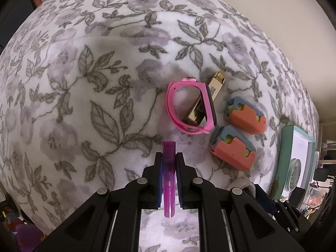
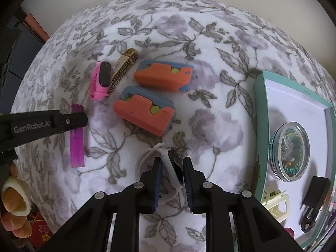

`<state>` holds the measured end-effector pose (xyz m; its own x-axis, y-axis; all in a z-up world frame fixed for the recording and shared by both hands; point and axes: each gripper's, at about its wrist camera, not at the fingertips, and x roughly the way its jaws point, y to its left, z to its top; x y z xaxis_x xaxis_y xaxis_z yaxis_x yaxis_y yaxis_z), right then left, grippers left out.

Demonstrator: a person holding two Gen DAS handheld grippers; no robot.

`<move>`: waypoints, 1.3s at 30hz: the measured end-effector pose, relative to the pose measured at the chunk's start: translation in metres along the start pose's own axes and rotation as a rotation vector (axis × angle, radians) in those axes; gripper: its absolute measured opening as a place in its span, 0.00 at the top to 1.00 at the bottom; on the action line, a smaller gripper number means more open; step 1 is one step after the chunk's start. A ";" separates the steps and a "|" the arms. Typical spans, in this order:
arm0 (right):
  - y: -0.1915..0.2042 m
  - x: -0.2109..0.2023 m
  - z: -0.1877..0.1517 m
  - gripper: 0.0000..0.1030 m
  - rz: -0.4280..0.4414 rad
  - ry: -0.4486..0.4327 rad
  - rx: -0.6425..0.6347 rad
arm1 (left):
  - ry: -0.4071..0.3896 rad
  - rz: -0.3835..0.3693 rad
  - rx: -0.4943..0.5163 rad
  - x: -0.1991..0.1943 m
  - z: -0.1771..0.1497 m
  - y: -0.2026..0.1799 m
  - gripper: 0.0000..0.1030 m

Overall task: Organize rigid objects
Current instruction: 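Close the right tool on the white smartwatch band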

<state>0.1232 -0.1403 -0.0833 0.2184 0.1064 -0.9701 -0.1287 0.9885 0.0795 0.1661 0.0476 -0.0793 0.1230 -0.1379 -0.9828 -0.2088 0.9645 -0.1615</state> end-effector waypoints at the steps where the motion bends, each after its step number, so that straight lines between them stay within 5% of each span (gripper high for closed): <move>1: -0.001 0.003 -0.001 0.78 -0.006 0.007 0.000 | 0.003 0.002 0.000 0.004 0.001 -0.002 0.88; 14: 0.004 0.012 -0.003 0.79 -0.023 -0.004 0.013 | 0.025 0.033 0.015 0.027 -0.009 -0.007 0.89; 29: -0.019 -0.036 0.009 0.84 0.016 -0.100 0.048 | -0.118 -0.053 0.051 -0.030 -0.002 -0.026 0.89; 39: -0.014 -0.031 0.008 0.84 0.051 -0.092 0.050 | -0.095 -0.066 0.041 -0.031 0.000 -0.023 0.89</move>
<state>0.1262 -0.1570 -0.0522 0.3012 0.1642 -0.9393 -0.0937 0.9854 0.1422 0.1674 0.0299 -0.0452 0.2266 -0.1813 -0.9570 -0.1573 0.9628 -0.2196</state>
